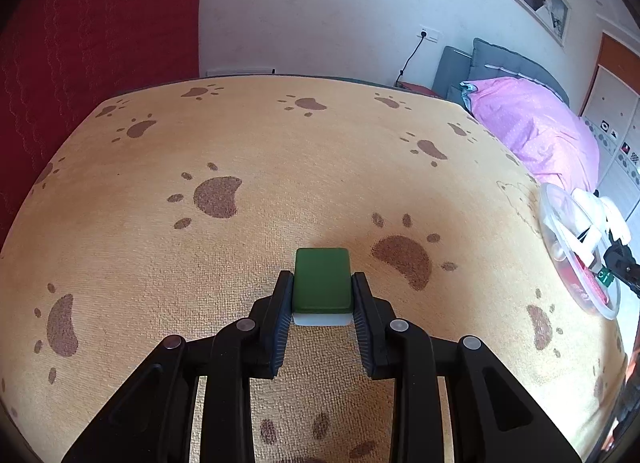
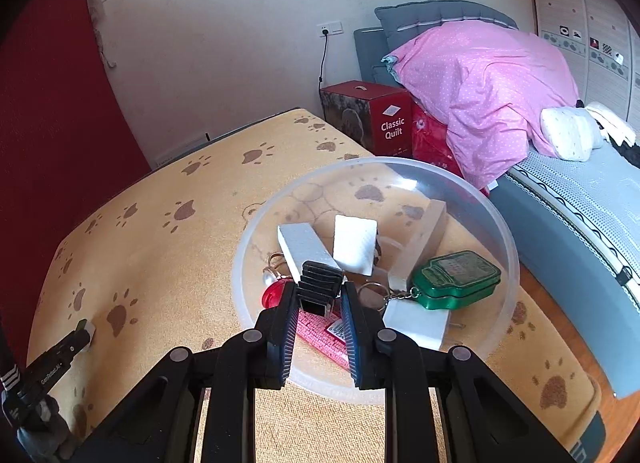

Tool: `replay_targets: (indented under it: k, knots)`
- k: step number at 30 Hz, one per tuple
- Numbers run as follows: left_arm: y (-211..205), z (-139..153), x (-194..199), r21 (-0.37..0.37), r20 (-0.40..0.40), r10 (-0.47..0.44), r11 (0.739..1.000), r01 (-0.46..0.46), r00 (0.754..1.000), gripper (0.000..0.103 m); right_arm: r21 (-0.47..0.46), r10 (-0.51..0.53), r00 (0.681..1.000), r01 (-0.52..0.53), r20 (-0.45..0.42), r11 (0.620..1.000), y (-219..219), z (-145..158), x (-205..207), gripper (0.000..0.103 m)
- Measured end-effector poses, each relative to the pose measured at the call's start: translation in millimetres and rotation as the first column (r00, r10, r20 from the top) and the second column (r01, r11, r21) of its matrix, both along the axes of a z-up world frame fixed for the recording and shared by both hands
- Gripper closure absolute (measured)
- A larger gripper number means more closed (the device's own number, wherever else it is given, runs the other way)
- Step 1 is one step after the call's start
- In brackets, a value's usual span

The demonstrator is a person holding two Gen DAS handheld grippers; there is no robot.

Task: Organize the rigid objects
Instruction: 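Lower the black brush into the bowl and open the right gripper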

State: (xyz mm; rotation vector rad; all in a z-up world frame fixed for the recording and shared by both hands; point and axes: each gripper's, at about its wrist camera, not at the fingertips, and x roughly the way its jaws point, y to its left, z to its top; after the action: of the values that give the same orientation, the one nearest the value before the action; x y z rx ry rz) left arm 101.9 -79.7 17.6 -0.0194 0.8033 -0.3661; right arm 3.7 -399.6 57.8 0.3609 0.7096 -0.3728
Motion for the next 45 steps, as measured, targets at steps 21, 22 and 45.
replay_targets:
  k: [21, 22, 45]
  knots:
    - [-23, 1, -10, 0.001, -0.031, -0.066, 0.998, 0.066, 0.997, 0.074, -0.008, -0.07, 0.998, 0.07, -0.003, 0.998, -22, -7, -28, 0.055]
    - [-26, 2, -12, 0.004, -0.033, -0.074, 0.997, 0.074, 0.997, 0.074, -0.006, -0.073, 0.997, 0.073, -0.002, 0.997, -23, -7, -30, 0.054]
    - [-144, 33, -47, 0.004, -0.021, -0.311, 0.95, 0.311, 0.95, 0.074, 0.008, -0.084, 0.996, 0.084, 0.017, 0.996, -44, -17, -57, 0.044]
